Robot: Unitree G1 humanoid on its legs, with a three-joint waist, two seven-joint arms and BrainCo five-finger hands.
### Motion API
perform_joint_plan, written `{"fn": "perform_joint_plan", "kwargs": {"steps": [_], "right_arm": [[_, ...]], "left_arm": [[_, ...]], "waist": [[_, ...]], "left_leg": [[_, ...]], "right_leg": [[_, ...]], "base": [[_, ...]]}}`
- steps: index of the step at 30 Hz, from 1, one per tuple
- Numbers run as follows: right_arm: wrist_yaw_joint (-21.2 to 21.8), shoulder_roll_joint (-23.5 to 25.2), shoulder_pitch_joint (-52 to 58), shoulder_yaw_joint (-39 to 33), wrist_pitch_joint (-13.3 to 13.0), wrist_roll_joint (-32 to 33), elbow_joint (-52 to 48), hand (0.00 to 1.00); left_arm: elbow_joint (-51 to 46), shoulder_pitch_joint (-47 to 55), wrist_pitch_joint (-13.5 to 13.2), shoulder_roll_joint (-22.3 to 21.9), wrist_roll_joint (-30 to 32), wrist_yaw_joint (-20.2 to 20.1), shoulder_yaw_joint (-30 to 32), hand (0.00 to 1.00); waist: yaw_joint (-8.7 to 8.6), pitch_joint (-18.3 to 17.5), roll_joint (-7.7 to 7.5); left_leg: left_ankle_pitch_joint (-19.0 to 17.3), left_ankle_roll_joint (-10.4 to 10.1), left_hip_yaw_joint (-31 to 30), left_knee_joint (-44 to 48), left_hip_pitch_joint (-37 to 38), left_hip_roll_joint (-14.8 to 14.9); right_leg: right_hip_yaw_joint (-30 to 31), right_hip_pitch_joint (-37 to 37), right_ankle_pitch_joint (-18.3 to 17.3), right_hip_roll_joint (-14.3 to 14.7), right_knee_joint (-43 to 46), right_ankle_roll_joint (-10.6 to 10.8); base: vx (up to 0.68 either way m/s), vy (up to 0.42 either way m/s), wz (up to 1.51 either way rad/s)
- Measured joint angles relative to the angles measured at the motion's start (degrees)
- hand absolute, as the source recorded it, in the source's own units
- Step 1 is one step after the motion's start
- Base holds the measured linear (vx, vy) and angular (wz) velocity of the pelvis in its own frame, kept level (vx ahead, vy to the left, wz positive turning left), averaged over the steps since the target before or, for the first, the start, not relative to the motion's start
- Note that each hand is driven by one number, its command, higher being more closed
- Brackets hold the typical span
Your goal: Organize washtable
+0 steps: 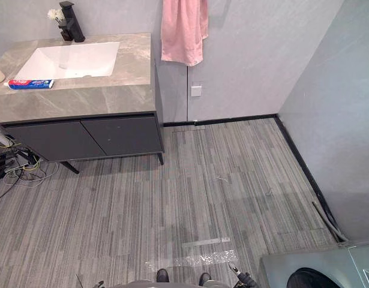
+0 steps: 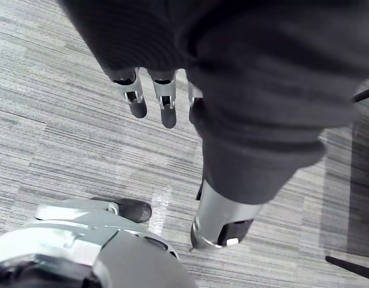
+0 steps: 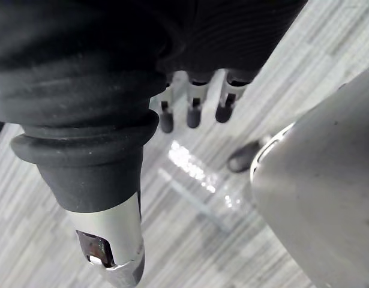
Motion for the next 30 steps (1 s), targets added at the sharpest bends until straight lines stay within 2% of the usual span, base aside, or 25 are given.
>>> {"fn": "perform_joint_plan", "kwargs": {"steps": [12,15,20,30], "right_arm": [[-0.1,-0.1,-0.2,1.3,-0.2,-0.1,-0.1,0.0],[-0.1,-0.4,-0.8,3.4,-0.2,-0.3,0.0,0.0],[-0.2,-0.7,-1.4,5.7,-0.2,-0.8,-0.1,0.0],[-2.1,-0.8,-3.4,7.5,-0.4,4.1,-0.4,0.0]], "left_arm": [[0.0,0.0,0.0,0.7,0.0,0.0,-2.7,0.0],[0.0,0.0,0.0,1.0,0.0,0.0,-3.0,0.0],[-0.2,-0.2,0.0,1.1,0.0,0.2,-3.3,0.0],[-1.0,-2.0,0.0,1.8,-5.5,0.5,-7.2,0.0]], "waist": [[-0.44,0.0,-0.05],[-1.04,0.2,-0.28],[-1.05,0.2,-0.37],[-1.14,0.3,-0.27]], "left_leg": [[0.1,0.0,-0.5,0.0,0.0,0.0],[0.1,0.0,-0.5,0.0,0.0,0.0],[0.1,0.0,-0.5,0.0,0.0,0.0],[0.4,-0.4,-0.1,0.0,0.1,0.1]], "right_leg": [[-0.6,0.1,0.0,0.0,-0.1,0.0],[-0.7,0.1,0.0,0.0,-0.2,0.0],[-0.7,0.3,0.0,0.0,-0.2,0.0],[-0.4,0.0,0.4,0.0,-0.2,0.7]], "base": [[-0.03,-0.017,0.02],[-0.01,-0.021,0.0],[0.0,-0.006,0.0],[-0.01,-0.005,-0.01]]}}
